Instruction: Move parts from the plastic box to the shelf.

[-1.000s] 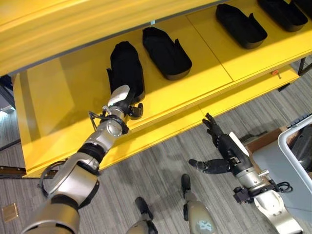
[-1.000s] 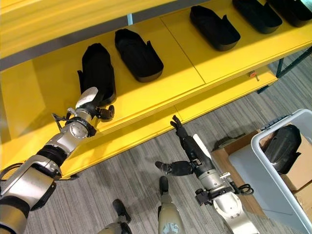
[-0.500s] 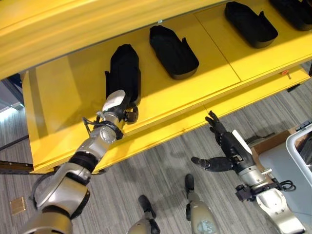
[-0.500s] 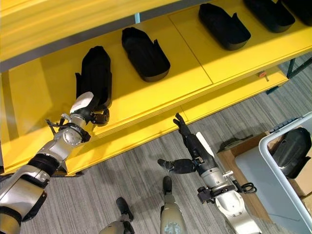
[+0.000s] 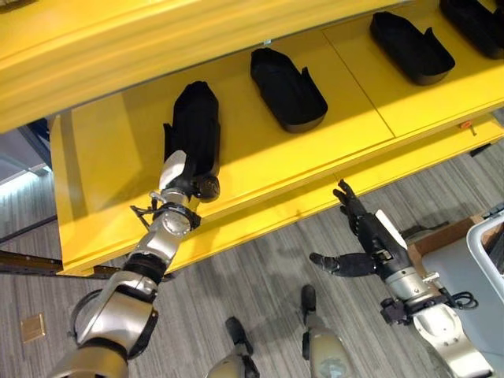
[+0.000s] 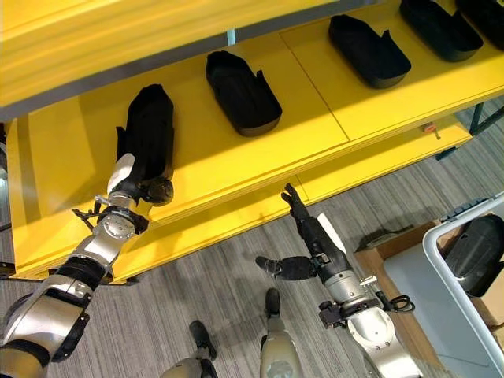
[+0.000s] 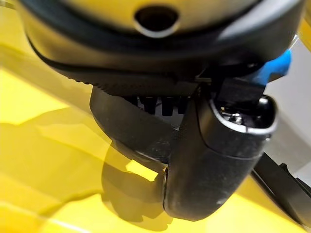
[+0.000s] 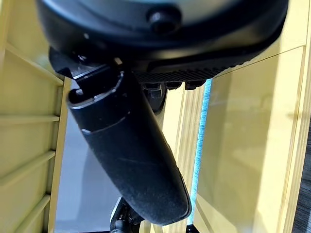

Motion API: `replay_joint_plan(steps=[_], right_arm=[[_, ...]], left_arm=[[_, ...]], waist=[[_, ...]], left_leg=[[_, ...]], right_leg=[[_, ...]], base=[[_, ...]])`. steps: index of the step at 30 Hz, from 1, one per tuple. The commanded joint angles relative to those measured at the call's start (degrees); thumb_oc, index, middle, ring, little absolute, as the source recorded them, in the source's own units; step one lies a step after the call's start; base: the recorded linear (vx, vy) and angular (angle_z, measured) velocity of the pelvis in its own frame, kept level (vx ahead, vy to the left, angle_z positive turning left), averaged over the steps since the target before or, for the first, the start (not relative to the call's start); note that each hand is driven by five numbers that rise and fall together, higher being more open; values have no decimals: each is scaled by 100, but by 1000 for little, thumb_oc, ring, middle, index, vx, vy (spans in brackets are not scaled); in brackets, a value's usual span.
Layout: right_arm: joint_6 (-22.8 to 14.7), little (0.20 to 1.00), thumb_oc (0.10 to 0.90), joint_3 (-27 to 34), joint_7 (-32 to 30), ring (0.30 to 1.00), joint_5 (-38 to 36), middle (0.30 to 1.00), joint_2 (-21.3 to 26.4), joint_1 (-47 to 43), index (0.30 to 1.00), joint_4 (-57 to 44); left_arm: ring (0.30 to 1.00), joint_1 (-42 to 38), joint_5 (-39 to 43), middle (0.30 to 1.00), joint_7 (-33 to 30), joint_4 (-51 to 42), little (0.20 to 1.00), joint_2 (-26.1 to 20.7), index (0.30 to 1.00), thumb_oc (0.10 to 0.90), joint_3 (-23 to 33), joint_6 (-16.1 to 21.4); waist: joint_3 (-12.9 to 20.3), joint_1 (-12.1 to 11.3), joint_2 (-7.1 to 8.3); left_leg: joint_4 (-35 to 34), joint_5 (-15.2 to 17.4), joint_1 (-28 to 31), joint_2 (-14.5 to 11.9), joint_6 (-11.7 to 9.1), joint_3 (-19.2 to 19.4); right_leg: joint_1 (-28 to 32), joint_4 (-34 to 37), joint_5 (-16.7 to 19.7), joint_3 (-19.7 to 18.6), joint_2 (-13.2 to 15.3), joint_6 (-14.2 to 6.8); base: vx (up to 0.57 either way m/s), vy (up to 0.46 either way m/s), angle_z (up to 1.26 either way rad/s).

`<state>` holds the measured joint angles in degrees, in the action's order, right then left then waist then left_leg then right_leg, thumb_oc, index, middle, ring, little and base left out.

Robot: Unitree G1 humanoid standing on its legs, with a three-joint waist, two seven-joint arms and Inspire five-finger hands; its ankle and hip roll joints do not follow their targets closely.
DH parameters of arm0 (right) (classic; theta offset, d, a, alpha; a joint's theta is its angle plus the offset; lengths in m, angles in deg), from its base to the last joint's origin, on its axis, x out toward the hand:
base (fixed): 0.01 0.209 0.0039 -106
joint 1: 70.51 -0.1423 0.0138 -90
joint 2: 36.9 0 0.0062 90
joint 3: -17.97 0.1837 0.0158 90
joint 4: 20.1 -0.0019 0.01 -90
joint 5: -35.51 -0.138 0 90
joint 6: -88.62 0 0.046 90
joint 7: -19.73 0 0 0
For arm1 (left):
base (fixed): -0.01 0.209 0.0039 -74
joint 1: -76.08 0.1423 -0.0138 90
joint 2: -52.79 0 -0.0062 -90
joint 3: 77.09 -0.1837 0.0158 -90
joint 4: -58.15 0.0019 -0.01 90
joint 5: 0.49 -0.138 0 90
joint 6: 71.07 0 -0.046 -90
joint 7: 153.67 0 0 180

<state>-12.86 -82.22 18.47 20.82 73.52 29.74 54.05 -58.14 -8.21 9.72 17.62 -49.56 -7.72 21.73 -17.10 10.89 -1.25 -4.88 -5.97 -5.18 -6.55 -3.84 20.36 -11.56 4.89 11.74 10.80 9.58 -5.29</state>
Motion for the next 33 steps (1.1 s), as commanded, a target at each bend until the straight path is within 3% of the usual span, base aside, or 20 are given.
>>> replay_joint_plan(steps=[1, 27, 33], right_arm=[[-446, 1000, 900, 332, -108, 1000, -19, 1000, -50, -353, 1000, -822], [-443, 1000, 900, 87, -421, 1000, 16, 1000, 47, -482, 1000, -780], [-468, 1000, 900, 121, -477, 1000, 36, 1000, 70, -488, 1000, -746]], left_arm=[[1000, -354, 230, 1000, -156, 827, 1000, -50, 1000, 900, 113, -256], [1000, -867, 1025, 1000, -679, 1054, 1000, 1274, 1000, 900, -42, -300], [1000, -961, 1105, 1000, -729, 806, 1000, 1143, 1000, 900, -47, -243]], waist=[[146, -41, 308], [181, 40, 278], [212, 35, 254]], left_leg=[[14, 251, 487, -266, -197, -252], [34, 255, 505, -239, -172, -282], [23, 253, 522, -238, -172, -278]], right_leg=[[-38, -683, -265, -173, 583, -559], [-33, -708, -273, -209, 577, -528], [-27, -698, -269, -215, 569, -528]], base=[[0, 0, 0], [0, -1, 0], [0, 0, 0]])
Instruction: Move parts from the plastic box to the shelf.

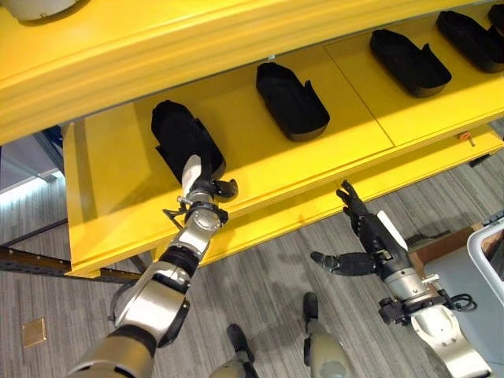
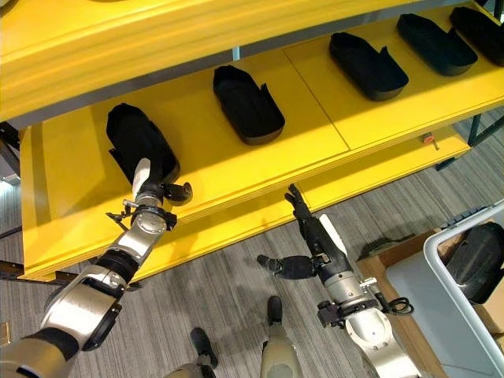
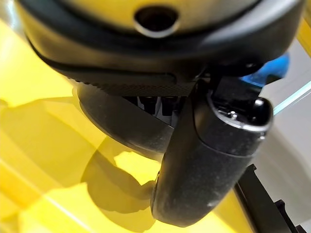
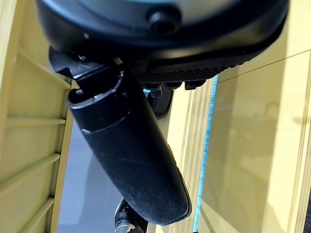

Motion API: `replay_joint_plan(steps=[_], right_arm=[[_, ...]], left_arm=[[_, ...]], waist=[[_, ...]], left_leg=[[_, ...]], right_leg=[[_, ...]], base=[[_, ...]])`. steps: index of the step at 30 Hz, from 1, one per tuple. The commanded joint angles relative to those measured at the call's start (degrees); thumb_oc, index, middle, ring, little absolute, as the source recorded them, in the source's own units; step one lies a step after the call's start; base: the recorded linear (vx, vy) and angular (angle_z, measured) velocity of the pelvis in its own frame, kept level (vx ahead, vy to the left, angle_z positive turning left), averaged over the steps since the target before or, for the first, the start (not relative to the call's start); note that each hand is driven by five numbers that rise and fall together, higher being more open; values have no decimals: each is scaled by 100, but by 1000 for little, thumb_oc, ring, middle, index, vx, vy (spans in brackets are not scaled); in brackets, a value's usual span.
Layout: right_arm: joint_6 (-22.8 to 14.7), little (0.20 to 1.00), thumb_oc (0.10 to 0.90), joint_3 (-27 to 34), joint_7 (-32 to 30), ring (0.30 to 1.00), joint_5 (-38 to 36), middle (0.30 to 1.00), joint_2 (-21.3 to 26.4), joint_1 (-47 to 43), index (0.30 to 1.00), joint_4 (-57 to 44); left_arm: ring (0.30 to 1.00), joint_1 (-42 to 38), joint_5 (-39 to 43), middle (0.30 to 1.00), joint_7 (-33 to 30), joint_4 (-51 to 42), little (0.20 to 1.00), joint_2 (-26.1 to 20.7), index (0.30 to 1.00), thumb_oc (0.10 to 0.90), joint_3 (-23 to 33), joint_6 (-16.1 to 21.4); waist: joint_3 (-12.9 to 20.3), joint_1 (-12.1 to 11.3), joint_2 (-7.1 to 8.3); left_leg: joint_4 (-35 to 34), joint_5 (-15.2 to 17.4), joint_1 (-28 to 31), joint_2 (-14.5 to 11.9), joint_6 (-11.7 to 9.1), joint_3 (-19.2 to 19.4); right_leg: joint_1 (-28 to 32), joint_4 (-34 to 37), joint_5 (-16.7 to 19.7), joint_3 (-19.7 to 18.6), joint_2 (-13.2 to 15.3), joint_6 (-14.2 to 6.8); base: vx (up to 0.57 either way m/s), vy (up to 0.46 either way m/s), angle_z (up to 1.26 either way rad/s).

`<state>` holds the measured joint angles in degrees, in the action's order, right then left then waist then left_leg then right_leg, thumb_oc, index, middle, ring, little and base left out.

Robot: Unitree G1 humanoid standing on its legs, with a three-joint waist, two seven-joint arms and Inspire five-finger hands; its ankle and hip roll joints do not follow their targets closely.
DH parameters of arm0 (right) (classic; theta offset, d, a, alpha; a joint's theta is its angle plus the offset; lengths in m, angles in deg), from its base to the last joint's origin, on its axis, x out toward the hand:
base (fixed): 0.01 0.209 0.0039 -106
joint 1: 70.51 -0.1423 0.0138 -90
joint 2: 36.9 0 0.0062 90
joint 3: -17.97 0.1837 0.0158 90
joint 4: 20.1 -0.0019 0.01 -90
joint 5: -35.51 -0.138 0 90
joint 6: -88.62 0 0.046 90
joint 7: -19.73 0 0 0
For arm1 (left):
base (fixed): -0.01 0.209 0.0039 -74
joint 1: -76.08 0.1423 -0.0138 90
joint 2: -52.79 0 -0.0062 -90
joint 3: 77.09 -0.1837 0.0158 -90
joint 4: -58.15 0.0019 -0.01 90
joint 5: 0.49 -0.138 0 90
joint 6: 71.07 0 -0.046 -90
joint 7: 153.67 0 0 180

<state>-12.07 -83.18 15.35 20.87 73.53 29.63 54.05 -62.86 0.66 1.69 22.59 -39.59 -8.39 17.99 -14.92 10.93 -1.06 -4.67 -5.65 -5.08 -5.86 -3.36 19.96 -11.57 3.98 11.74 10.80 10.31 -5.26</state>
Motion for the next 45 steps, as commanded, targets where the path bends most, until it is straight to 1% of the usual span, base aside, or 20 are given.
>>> replay_joint_plan(steps=[1, 6, 7, 9, 11, 13, 18, 19, 23, 25, 28, 32, 34, 37, 39, 41, 42, 45], right_arm=[[-551, 1000, 900, 224, -169, 1000, 31, 1000, 73, -476, 1000, -747], [-566, 1000, 900, 262, -155, 1000, 56, 1000, 81, -462, 1000, -763], [-567, 1000, 900, 305, -137, 1000, 73, 1000, 77, -432, 1000, -766], [-567, 1000, 900, 347, -110, 1000, 80, 1000, 85, -413, 1000, -749], [-544, 1000, 900, 428, -23, 1000, 99, 1000, 64, -354, 1000, -707], [-544, 1000, 900, 430, 8, 1000, 101, 1000, 50, -339, 1000, -708], [-554, 1000, 900, 552, 98, 1000, 112, 1000, 24, -232, 1000, -689], [-554, 1000, 900, 552, 99, 1000, 112, 1000, 21, -230, 1000, -691], [-556, 1000, 900, 618, 161, 1000, 130, 1000, -3, -150, 1000, -702], [-560, 1000, 900, 693, 204, 1000, 141, 1000, -17, -101, 1000, -714], [-564, 1000, 900, 739, 235, 1000, 140, 1000, -31, -68, 1000, -723], [-573, 1000, 900, 793, 257, 1000, 142, 1000, -75, -40, 1000, -730], [-567, 1000, 900, 844, 262, 1000, 128, 1000, -109, -24, 1000, -712], [-570, 1000, 900, 876, 269, 1000, 160, 1000, -125, -27, 1000, -694], [-569, 1000, 900, 895, 263, 1000, 180, 1000, -143, -31, 1000, -692], [-560, 1000, 900, 907, 263, 1000, 181, 1000, -143, -34, 1000, -687], [-556, 1000, 900, 952, 262, 1000, 201, 1000, -154, -46, 1000, -698], [-543, 1000, 900, 983, 261, 1000, 212, 1000, -135, -77, 1000, -699]], left_arm=[[1000, -532, 212, 1000, 48, 240, 1000, 105, 1000, 900, 14, 143], [1000, -660, 62, 1000, -2, -135, 1000, -131, 1000, 900, -65, 175], [1000, -701, -104, 1000, -33, -454, 1000, -361, 1000, 900, -90, 175], [1000, -720, -313, 1000, -16, -691, 1000, -589, 1000, 900, -124, 169], [1000, -721, -738, 1000, 206, -995, 1000, -1034, 1000, 900, -219, 173], [1000, -698, -809, 1000, 234, -1079, 1000, -1107, 1000, 900, -222, 172], [1000, -574, -1364, 1000, 515, -1306, 1000, -1559, 1000, 900, -338, 168], [1000, -571, -1366, 1000, 518, -1310, 1000, -1562, 1000, 900, -337, 167], [1000, -458, -1723, 1000, 675, -1459, 1000, -1841, 1000, 900, -399, 165], [1000, -339, -1951, 1000, 826, -1658, 1000, -2066, 1000, 900, -422, 187], [1000, -207, -2003, 1000, 881, -1841, 1000, -2213, 1000, 900, -341, 213], [1000, -59, -1960, 1000, 886, -2091, 1000, -2374, 1000, 900, -168, 261], [1000, 121, -1763, 1000, 816, -2394, 1000, -2473, 1000, 900, 84, 329], [1000, 339, -1384, 1000, 652, -2753, 1000, -2474, 1000, 900, 464, 458], [1000, 556, -956, 1000, 477, -3062, 1000, -2389, 1000, 900, 813, 564], [1000, 659, -853, 1000, 451, -3203, 1000, -2361, 1000, 900, 923, 600], [1000, 837, -618, 1000, 368, -3463, 1000, -2324, 1000, 900, 1150, 686], [1000, 1093, -206, 1000, 256, -3749, 1000, -2301, 1000, 900, 1482, 846]], waist=[[-4, 30, 232], [12, 19, 217], [22, 0, 202], [34, -20, 187], [58, -49, 165], [59, -52, 167], [68, -72, 165], [68, -72, 167], [69, -86, 168], [70, -100, 167], [68, -104, 172], [72, -119, 171], [80, -141, 169], [91, -156, 179], [100, -174, 190], [104, -175, 193], [105, -196, 206], [116, -216, 209]], left_leg=[[2, 221, 516, -306, -221, -237], [-4, 224, 518, -301, -220, -240], [-5, 226, 521, -296, -219, -249], [-4, 225, 517, -295, -220, -259], [-5, 229, 520, -285, -222, -279], [-6, 230, 522, -282, -224, -284], [-7, 235, 524, -273, -226, -283], [-6, 235, 524, -272, -226, -283], [-8, 241, 529, -261, -224, -284], [-6, 242, 528, -261, -229, -283], [-3, 241, 528, -261, -231, -287], [3, 240, 523, -264, -233, -294], [-3, 247, 532, -256, -230, -297], [-9, 253, 537, -257, -229, -302], [-9, 255, 539, -257, -228, -302], [-13, 256, 540, -259, -228, -300], [-17, 256, 537, -260, -226, -307], [-19, 255, 538, -265, -227, -309]], right_leg=[[-23, -606, -269, -216, 495, -531], [-11, -599, -274, -199, 493, -540], [2, -592, -271, -185, 495, -543], [11, -592, -277, -177, 494, -544], [45, -589, -284, -154, 510, -551], [58, -587, -285, -145, 514, -551], [68, -578, -278, -138, 525, -565], [69, -578, -278, -138, 525, -565], [79, -575, -281, -134, 530, -568], [84, -569, -277, -127, 534, -569], [84, -570, -277, -124, 536, -568], [98, -570, -283, -116, 544, -569], [108, -563, -282, -104, 546, -566], [118, -553, -279, -96, 547, -561], [126, -542, -275, -87, 543, -552], [127, -542, -275, -82, 542, -550], [131, -539, -282, -71, 535, -544], [139, -532, -281, -64, 527, -534]], base=[[0, 0, 0], [0, 0, 0], [0, 0, 0], [0, 0, 0], [0, 0, 0], [0, 0, 0], [0, 0, 0], [0, 0, 0], [0, 0, 0], [0, 0, 0], [0, 0, 0], [0, 0, 0], [0, 0, 0], [0, 0, 0], [0, 0, 0], [0, 0, 0], [0, 0, 0], [0, 0, 0]])
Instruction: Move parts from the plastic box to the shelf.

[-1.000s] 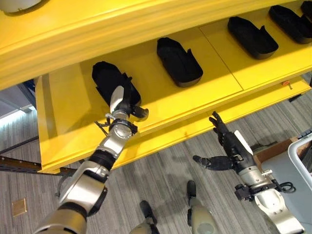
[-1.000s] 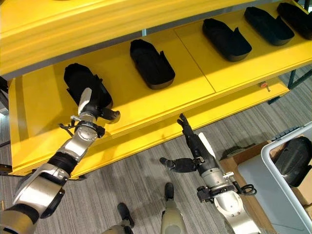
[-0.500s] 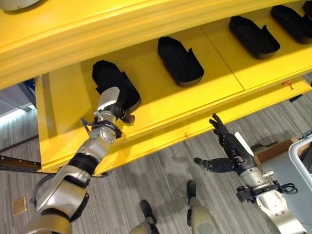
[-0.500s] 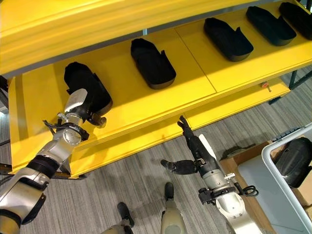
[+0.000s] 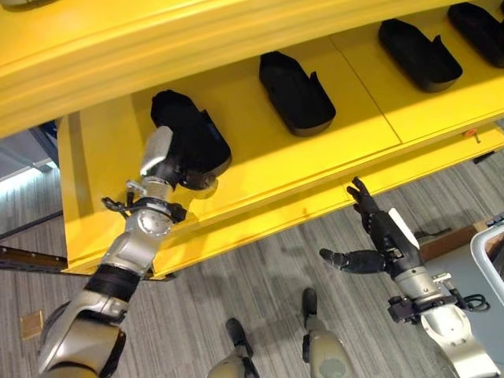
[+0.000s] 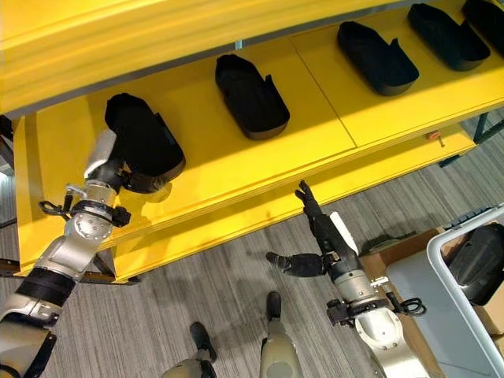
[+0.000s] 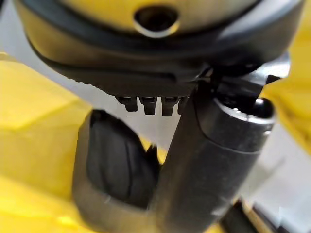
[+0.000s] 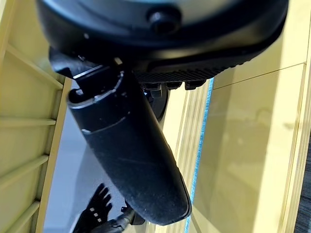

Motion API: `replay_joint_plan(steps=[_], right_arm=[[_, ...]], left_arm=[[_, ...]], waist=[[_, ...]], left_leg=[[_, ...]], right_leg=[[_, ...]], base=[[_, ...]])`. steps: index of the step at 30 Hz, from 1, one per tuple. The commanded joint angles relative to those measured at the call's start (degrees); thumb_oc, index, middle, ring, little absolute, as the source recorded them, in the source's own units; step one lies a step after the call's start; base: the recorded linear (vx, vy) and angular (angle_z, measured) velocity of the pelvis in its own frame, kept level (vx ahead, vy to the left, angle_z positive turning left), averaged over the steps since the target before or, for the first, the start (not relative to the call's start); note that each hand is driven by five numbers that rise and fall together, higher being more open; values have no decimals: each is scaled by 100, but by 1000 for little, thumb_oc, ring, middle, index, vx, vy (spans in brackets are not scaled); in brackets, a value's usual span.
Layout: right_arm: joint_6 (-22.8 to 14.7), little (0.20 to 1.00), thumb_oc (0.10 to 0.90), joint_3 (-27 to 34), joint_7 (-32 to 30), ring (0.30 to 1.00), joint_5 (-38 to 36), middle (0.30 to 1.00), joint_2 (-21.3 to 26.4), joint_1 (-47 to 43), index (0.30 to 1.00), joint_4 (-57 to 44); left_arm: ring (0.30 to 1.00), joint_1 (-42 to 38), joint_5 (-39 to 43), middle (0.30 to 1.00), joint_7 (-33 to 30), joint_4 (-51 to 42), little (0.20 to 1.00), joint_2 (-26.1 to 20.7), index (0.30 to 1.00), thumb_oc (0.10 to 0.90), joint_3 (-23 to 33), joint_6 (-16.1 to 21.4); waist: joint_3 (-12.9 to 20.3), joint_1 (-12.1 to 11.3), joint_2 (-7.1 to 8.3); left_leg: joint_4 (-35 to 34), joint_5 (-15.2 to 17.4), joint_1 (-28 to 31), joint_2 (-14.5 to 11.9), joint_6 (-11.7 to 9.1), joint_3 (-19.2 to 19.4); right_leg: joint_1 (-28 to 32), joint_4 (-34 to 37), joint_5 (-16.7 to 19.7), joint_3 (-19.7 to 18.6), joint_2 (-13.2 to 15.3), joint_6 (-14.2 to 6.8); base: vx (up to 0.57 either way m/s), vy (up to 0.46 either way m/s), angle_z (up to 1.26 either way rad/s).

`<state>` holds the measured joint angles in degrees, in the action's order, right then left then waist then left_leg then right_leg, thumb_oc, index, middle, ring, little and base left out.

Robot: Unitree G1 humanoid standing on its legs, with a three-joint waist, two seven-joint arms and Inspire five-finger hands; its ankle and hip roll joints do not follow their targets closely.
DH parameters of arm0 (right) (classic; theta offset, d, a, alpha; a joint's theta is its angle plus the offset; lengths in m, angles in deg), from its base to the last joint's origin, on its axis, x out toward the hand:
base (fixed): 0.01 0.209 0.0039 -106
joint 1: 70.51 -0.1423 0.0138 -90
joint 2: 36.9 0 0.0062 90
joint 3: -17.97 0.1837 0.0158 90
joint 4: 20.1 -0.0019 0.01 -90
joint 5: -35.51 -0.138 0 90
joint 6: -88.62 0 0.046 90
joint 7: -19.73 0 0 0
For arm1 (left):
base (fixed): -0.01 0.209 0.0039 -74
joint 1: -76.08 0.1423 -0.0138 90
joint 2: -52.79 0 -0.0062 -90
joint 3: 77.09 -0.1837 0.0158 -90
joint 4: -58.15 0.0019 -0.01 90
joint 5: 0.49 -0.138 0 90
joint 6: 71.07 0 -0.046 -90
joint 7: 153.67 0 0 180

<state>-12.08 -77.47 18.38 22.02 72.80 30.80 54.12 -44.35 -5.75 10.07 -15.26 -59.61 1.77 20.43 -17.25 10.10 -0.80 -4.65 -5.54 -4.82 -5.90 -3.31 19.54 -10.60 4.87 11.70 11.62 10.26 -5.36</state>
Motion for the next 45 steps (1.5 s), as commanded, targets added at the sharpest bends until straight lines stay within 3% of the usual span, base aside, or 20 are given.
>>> replay_joint_plan(steps=[1, 7, 16, 29, 38, 45], right_arm=[[-533, 1000, 900, 430, -50, 1000, 103, 1000, -52, -194, 1000, -702], [-527, 1000, 900, 423, -64, 1000, 123, 1000, 4, -231, 1000, -730], [-528, 1000, 900, 272, -121, 1000, 139, 1000, 121, -289, 1000, -732], [-614, 1000, 900, -50, -371, 1000, 154, 1000, 371, -466, 1000, -834], [-698, 1000, 900, -134, -405, 1000, 27, 1000, 457, -444, 1000, -861], [-758, 1000, 900, -156, -365, 1000, -113, 1000, 479, -431, 1000, -861]], left_arm=[[1000, -690, 567, 1000, -600, -67, 1000, -333, 1000, 900, 579, 656], [1000, -291, 1547, 1000, -834, -415, 1000, -368, 1000, 900, 1036, 1004], [1000, -722, 2353, 1000, -1032, 251, 1000, -247, 1000, 900, 823, 1065], [1000, -2902, 3797, 1000, -1144, 3101, 1000, 60, 1000, 900, 106, 959], [1000, -3647, 4350, 1000, -972, 4595, 1000, -62, 1000, 900, 217, 770], [1000, -3845, 4389, 1000, -892, 5049, 1000, -199, 1000, 900, 287, 672]], waist=[[355, -141, 181], [358, -165, 180], [296, -107, 196], [239, 73, 269], [150, 131, 306], [88, 166, 368]], left_leg=[[-22, 245, 514, -264, -233, -269], [-28, 236, 523, -273, -245, -261], [-25, 210, 507, -279, -256, -253], [-32, 188, 436, -309, -283, -178], [-9, 188, 365, -342, -299, -145], [13, 220, 309, -352, -305, -112]], right_leg=[[48, -620, -278, -147, 529, -524], [34, -632, -284, -135, 521, -523], [-10, -661, -280, -153, 511, -539], [-140, -605, -239, -247, 436, -577], [-235, -608, -247, -297, 390, -586], [-318, -621, -258, -327, 362, -602]], base=[[0, 0, 0], [0, 0, 0], [0, 0, 0], [5, 1, 0], [9, 3, -3], [3, 2, -1]])
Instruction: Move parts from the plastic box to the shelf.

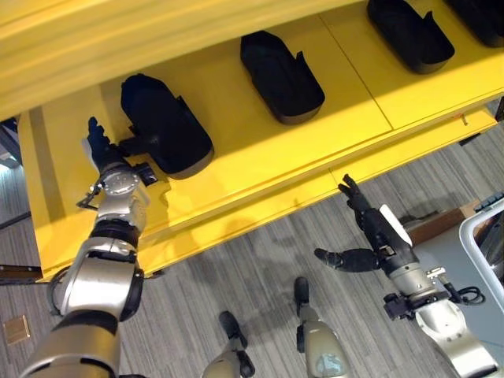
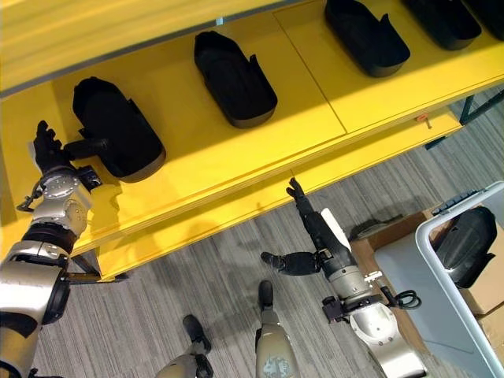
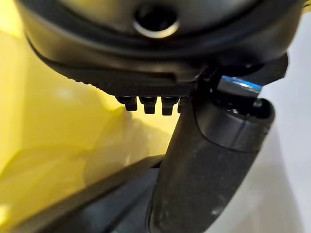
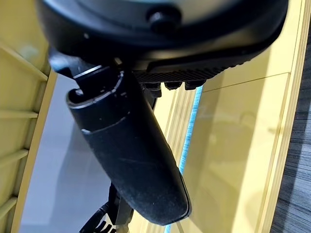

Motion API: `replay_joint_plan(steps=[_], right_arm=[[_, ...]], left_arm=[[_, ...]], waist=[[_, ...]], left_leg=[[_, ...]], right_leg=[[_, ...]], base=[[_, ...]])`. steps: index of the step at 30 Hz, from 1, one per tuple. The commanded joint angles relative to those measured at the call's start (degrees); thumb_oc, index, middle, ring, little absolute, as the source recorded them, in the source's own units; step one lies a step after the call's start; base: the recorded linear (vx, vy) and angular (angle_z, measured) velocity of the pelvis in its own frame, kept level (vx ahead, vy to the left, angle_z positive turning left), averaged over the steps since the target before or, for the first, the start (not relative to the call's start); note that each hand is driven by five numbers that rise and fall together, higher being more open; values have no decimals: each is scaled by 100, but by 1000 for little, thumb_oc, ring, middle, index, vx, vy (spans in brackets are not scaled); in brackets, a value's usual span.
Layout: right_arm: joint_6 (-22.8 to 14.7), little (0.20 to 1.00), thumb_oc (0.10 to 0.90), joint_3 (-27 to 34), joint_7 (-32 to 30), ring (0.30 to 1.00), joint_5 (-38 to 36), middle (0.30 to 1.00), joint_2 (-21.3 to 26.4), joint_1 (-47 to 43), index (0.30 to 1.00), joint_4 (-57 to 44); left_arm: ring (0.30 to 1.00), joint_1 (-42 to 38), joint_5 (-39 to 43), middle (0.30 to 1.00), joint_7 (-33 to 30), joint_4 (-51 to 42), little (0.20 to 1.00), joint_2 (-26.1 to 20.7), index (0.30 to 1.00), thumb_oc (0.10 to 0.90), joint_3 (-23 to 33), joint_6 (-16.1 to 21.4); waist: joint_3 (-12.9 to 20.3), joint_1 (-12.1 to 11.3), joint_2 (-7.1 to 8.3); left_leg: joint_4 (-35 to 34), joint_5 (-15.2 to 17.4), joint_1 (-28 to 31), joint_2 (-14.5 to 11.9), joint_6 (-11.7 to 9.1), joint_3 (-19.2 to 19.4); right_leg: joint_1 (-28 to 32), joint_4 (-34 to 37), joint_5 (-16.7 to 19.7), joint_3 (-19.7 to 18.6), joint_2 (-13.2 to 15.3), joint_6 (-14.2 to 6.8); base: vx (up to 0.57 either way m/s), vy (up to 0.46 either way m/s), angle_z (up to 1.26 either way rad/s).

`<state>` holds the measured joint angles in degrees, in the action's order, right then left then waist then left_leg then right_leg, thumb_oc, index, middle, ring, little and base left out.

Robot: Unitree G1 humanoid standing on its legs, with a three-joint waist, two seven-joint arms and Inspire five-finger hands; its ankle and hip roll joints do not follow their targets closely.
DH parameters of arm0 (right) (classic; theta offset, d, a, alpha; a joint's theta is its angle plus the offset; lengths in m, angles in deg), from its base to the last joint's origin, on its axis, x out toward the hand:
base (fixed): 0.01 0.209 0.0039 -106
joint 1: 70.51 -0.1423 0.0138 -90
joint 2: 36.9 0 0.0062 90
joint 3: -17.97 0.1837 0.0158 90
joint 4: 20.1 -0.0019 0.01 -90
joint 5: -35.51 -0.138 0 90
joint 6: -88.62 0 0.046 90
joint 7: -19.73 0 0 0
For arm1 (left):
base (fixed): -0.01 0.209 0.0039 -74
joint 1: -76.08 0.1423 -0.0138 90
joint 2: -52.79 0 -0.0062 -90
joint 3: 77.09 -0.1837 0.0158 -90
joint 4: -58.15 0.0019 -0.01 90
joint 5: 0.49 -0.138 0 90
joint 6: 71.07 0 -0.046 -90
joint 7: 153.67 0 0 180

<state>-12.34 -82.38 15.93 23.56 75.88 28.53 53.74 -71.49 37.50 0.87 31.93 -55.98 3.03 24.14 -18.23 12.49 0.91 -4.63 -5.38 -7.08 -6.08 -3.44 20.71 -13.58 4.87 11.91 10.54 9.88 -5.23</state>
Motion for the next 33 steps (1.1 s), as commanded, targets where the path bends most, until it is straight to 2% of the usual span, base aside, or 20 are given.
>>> replay_joint_plan(steps=[1, 7, 12, 23, 33], right_arm=[[-734, 1000, 900, 335, -119, 1000, -268, 1000, 170, -206, 1000, -821], [-801, 1000, 900, 403, -58, 1000, -380, 1000, 213, -64, 1000, -863], [-826, 1000, 900, 453, -27, 1000, -395, 1000, 211, 20, 1000, -863], [-830, 1000, 900, 492, 65, 1000, -383, 1000, 238, 163, 1000, -904], [-908, 1000, 900, 521, 140, 1000, -488, 1000, 279, 226, 1000, -904]], left_arm=[[1000, -1135, 65, 1000, 30, 334, 1000, -562, 1000, 900, 159, 302], [1000, -1285, 48, 1000, 131, 621, 1000, -842, 1000, 900, 147, 208], [1000, -1495, 267, 1000, 174, 555, 1000, -951, 1000, 900, 62, 310], [1000, -1701, 196, 1000, 287, 557, 1000, -852, 1000, 900, -208, 322], [1000, -1786, -464, 1000, 303, 537, 1000, -686, 1000, 900, -538, 250]], waist=[[186, -74, 197], [129, -5, 325], [95, 51, 434], [45, 130, 550], [-25, 230, 603]], left_leg=[[12, 204, 533, -334, -292, -229], [106, 240, 362, -331, -300, -182], [252, 330, 197, -294, -293, -111], [669, 544, -77, -238, -266, -34], [886, 666, -213, -214, -259, 38]], right_leg=[[-23, -620, -278, -219, 400, -614], [-153, -554, -195, -254, 396, -640], [-255, -452, -76, -324, 404, -687], [-384, -395, 40, -438, 473, -708], [-498, -397, 103, -566, 476, -715]], base=[[0, 0, 0], [19, 30, -6], [9, 46, -3], [-2, 29, -3], [1, 8, -3]])
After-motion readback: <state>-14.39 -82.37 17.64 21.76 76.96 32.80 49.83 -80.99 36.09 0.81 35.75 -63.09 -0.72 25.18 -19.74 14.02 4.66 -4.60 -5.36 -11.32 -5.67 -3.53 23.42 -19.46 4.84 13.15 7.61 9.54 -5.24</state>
